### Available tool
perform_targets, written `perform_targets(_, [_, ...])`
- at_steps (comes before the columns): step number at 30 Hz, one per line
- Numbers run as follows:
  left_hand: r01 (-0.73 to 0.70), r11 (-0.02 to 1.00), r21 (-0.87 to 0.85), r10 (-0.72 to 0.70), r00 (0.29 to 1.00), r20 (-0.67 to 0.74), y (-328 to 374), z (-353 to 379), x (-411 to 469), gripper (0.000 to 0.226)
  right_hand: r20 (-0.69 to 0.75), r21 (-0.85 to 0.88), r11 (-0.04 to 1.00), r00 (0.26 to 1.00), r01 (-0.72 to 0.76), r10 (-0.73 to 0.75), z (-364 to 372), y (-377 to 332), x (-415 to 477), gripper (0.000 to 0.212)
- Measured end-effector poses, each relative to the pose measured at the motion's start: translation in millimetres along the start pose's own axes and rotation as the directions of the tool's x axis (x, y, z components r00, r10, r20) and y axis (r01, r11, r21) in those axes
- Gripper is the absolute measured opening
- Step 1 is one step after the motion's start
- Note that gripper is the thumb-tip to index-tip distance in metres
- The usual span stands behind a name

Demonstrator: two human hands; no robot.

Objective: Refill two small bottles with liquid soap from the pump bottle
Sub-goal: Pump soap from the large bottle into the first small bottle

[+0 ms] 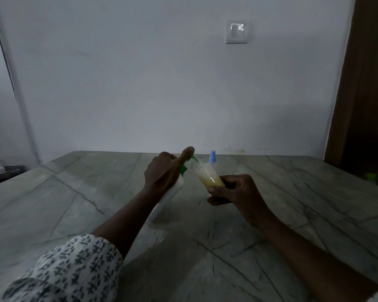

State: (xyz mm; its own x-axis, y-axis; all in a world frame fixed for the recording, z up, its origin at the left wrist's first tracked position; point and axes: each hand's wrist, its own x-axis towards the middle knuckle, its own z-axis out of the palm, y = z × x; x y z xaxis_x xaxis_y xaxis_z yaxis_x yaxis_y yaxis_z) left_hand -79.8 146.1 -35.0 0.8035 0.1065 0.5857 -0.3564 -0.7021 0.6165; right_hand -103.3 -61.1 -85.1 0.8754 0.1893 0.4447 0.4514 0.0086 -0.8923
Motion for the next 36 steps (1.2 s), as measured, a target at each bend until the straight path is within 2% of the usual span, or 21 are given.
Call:
perform_targets(8, [0.017, 1.0, -0.018, -0.016, 0.998, 0.055, -1.9, 0.5, 1.1, 0.105, 0.023, -0.006, 1.0, 1.0, -0.016, 0.016, 0.6, 0.6, -0.1, 0.032])
perform_targets(14, [0.021, 0.996, 0.092, -0.014, 0.997, -0.073, 3.1, 1.5, -2.3, 0.072, 0.035, -0.005, 1.0, 0.999, -0.031, 0.031, 0.5, 1.2, -0.7, 0.031])
perform_targets(16, [0.013, 0.993, 0.121, -0.003, 0.997, -0.083, 2.7, 2.5, -2.0, 0.068, 0.042, -0.031, 0.999, 0.999, -0.03, 0.031, 0.4, 1.8, -0.6, 0.033])
perform_targets(25, [-0.005, 0.998, 0.058, 0.004, 1.0, 0.007, -4.3, 1.3, 1.8, 0.105, 0.013, -0.013, 1.0, 1.0, -0.004, 0.004, -0.8, 0.3, 1.2, 0.033])
perform_targets(31, [0.035, 0.998, -0.06, -0.03, 0.996, 0.084, -4.6, -1.1, 1.7, 0.098, 0.019, 0.0, 1.0, 1.0, -0.009, 0.009, 0.3, -0.2, 0.9, 0.032])
perform_targets(36, [-0.005, 1.0, -0.028, 0.005, 1.0, -0.008, 1.3, -0.1, -1.0, 0.085, 0.044, -0.017, 1.0, 0.999, -0.024, 0.025, -0.4, 1.3, 0.0, 0.039])
